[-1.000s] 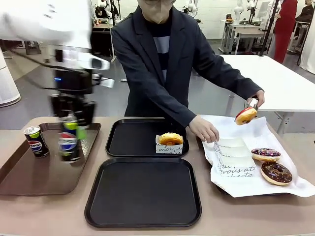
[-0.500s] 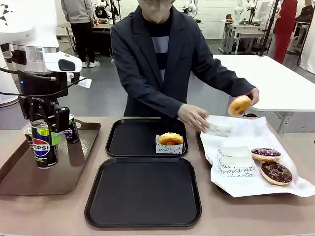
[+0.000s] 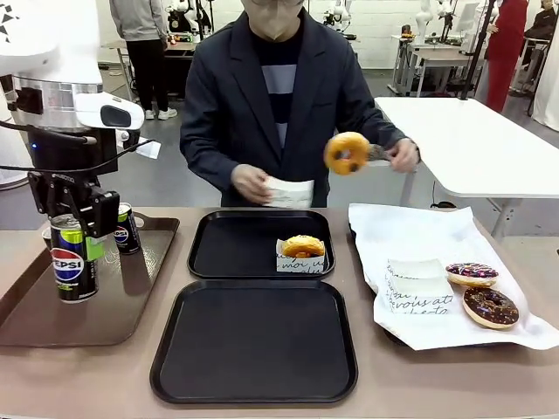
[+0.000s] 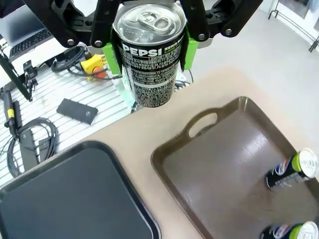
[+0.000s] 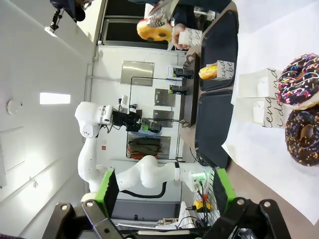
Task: Set up donuts and drinks on trays.
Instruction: Pick up one Pepsi coke and place it on the Flat Tray.
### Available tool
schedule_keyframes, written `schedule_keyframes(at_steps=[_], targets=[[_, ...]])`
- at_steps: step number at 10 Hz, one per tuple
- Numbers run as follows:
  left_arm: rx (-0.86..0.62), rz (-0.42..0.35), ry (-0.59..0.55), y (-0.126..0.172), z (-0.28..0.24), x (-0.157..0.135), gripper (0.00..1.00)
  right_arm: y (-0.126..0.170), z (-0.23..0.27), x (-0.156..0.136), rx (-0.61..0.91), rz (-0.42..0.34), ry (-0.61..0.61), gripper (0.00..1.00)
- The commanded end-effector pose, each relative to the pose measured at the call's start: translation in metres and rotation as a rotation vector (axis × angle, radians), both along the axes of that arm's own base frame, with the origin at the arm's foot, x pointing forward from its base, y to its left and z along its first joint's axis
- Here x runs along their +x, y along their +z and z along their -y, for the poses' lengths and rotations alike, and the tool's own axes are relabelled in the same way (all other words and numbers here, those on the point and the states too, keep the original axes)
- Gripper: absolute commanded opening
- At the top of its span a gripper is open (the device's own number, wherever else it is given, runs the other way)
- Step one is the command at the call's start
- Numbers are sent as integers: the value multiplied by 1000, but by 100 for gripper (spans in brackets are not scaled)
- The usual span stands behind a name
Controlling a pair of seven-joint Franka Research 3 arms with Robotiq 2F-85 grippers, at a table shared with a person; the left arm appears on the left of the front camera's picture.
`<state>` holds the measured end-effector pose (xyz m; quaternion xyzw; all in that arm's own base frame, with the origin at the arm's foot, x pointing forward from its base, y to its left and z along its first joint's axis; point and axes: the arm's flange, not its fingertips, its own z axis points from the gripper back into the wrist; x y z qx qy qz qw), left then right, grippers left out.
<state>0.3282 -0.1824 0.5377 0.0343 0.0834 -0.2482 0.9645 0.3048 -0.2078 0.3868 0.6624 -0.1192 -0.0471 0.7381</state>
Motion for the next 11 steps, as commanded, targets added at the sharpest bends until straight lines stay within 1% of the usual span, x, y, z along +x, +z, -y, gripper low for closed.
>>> schedule_keyframes(at_steps=[1,3,4,7,9,11], targets=[[-48,60,-27,-2,16,26,58,0,0,0,10,19,0,100],[-71,147,-18,-3,30,50,58,0,0,0,10,19,0,100],[-82,155,-22,-6,37,59,58,0,0,0,10,19,0,100],[-111,213,-21,-22,59,86,58,0,0,0,10,19,0,100],[-167,253,-27,-39,71,109,58,0,0,0,10,19,0,100],[-224,278,-72,-60,79,128,58,0,0,0,10,19,0,100]])
